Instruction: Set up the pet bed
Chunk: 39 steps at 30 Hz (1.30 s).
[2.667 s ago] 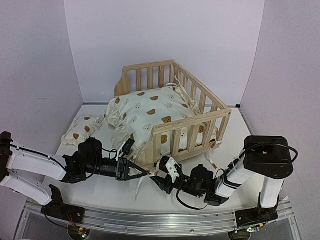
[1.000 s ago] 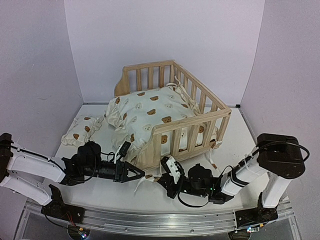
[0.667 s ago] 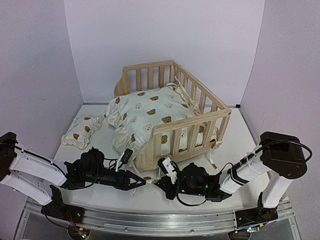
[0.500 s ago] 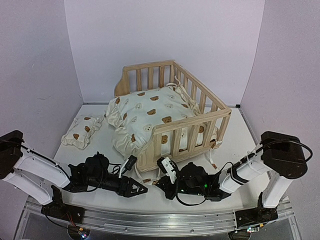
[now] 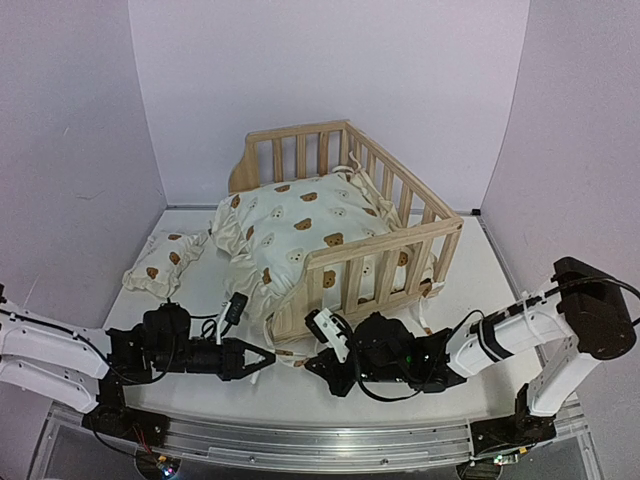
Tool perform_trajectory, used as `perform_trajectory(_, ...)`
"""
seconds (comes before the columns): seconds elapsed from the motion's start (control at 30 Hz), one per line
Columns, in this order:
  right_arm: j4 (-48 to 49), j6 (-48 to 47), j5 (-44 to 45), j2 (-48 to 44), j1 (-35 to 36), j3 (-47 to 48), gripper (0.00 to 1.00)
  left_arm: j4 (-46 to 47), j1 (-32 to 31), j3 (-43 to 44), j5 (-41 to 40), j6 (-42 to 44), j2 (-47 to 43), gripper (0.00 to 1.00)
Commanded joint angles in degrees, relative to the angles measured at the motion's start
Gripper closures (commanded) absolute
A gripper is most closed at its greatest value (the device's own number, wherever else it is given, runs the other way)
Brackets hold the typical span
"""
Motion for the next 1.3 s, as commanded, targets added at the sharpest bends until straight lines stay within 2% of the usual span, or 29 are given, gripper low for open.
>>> perform_trajectory(0.0, -18.5, -3.9, 1.5, -1.9, -0.1, 3.0, 1.00, -9.0, 0.2, -1.9, -11.1, -3.5, -10.8, 1.00)
perform_trajectory(0.1, -21.5, -4.9, 2.6, -3.0, -0.2, 2.8, 1.00, -13.0, 0.5, -0.9, -11.5, -4.2, -11.3, 1.00)
perform_trajectory(0.3, -23.2, -5.5, 4.9, -4.4, -1.0, 1.5, 1.00, -15.7, 0.8, 2.2, -11.5, -4.2, -3.4, 1.00)
perform_trajectory(0.57, -23.6, -7.5, 9.4, -4.6, -4.5, -3.2, 1.00, -20.8, 4.8, 3.5, -20.1, -5.0, -2.0, 1.00)
perform_trajectory(0.7, -23.6, -8.6, 10.1, -3.7, -6.0, -4.8, 1.00, -22.8, 5.0, 3.2, -20.0, -5.8, -2.2, 1.00)
perform_trajectory(0.87, -20.7, -9.1, 3.9, -1.6, -6.6, -4.2, 1.00, -20.4, 5.0, 2.8, -13.2, -3.1, -4.4, 1.00)
perform_trajectory(0.97, -17.7, -7.2, 1.6, -1.1, -6.6, -3.8, 1.00, -22.0, 5.0, 3.7, -13.8, -3.2, -3.8, 1.00)
perform_trajectory(1.07, -17.9, -6.3, 6.6, -1.8, -6.6, -4.1, 1.00, -22.9, 5.0, 4.1, -16.3, -3.9, -2.5, 1.00)
perform_trajectory(1.17, -17.9, -2.7, 14.6, -6.5, -6.9, -7.4, 1.00, -24.2, 5.0, 5.3, -18.7, -5.5, -0.1, 1.00)
perform_trajectory(1.27, -15.9, 3.0, 20.8, -11.6, -7.3, -11.4, 1.00, -29.8, 5.1, 7.0, -23.6, -9.3, 1.6, 1.00)
